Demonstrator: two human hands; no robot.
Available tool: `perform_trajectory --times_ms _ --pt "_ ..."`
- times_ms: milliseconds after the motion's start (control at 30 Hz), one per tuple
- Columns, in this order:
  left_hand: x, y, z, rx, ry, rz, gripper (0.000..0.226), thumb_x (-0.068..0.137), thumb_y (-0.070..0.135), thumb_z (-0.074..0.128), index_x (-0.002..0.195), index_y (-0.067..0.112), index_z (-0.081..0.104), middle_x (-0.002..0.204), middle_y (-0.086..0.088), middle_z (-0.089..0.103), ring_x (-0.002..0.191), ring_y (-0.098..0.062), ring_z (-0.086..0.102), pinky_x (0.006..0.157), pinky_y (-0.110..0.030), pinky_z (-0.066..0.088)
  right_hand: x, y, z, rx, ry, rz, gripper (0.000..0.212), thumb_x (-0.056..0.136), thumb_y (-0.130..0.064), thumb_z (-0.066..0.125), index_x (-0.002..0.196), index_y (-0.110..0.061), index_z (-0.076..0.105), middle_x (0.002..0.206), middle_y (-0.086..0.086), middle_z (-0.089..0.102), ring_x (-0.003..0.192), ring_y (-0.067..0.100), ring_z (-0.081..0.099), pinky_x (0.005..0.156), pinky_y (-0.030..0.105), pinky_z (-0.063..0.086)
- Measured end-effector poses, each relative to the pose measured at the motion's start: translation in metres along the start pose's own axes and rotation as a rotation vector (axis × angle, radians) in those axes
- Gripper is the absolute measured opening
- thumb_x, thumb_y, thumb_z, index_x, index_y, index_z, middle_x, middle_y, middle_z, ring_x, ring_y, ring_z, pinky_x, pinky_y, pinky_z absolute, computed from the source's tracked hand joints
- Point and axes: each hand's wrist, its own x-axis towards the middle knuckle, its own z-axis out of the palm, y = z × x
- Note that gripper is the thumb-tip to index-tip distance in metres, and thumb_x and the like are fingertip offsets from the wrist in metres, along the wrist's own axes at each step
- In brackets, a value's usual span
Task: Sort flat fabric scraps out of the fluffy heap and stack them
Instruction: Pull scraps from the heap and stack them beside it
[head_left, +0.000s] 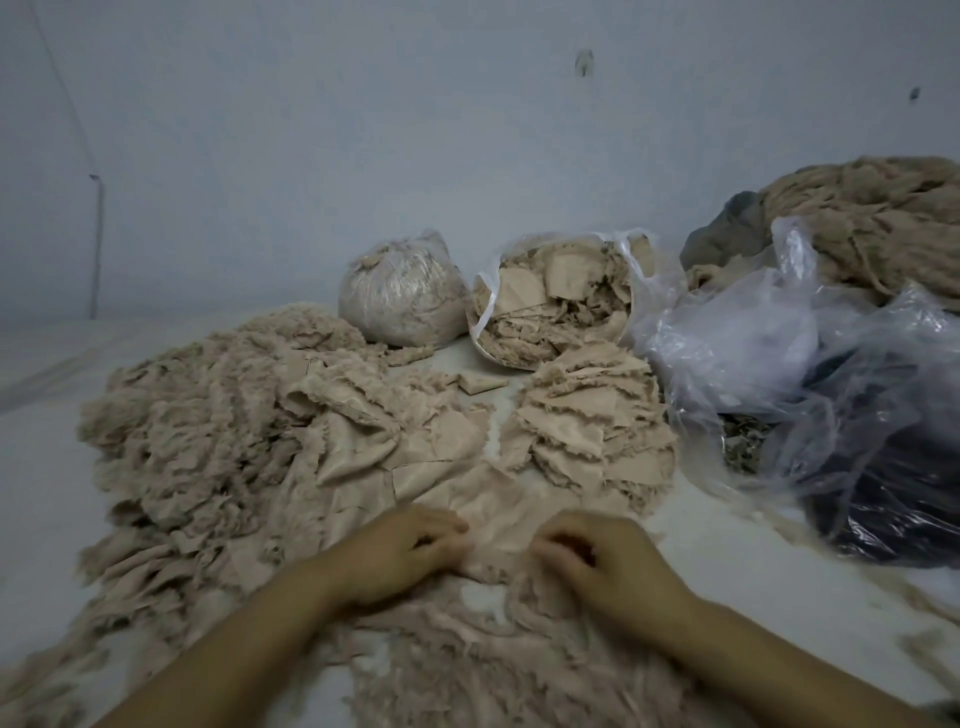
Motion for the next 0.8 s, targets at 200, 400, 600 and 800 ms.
perform_trajectory --times_ms 200,400,600,800 --pt "0.034 0.035 0.031 0.059 0.023 0.057 0.042 0.102 0.038 0.031 0.137 0.023 0.046 0.143 0.012 0.043 0.129 0.000 0.037 0.098 -0.003 0.020 -0.006 0.019 0.012 -0.087 -0.190 -0.025 0.026 0.086 -0.044 0.066 0.108 -0.031 0.068 0.106 -0.009 0.055 0.102 0.009 0.050 0.091 0.021 0.040" --pt "0.044 0.022 0.052 0.345 -0.126 0.017 0.051 0.103 0.039 0.018 0.151 0.025 0.009 0.159 0.009 -0.003 0.143 -0.002 -0.008 0.116 -0.027 -0.007 -0.025 0.026 0.007 -0.079 -0.146 -0.226 0.011 0.092 -0.013 0.060 0.086 -0.008 0.068 0.090 0.004 0.062 0.088 0.018 0.053 0.079 0.030 0.044" --pt "0.045 0.027 0.048 0.364 -0.127 -0.015 0.051 0.103 0.037 0.023 0.151 0.024 0.015 0.159 0.007 -0.001 0.144 -0.005 -0.005 0.115 -0.031 -0.006 -0.037 0.022 -0.001 -0.042 -0.121 -0.263 0.015 0.095 -0.013 0.053 0.081 -0.009 0.055 0.086 0.000 0.054 0.080 0.016 0.047 0.074 0.032 0.042" --pt "0.054 0.049 0.063 0.284 -0.080 0.051 0.052 0.103 0.040 0.017 0.150 0.019 0.017 0.159 0.002 0.012 0.145 -0.012 0.006 0.113 -0.024 -0.001 -0.026 0.011 0.015 0.084 -0.152 -0.132 0.017 0.094 -0.012 0.057 0.078 -0.009 0.052 0.072 -0.016 0.050 0.067 -0.003 0.047 0.063 0.014 0.035"
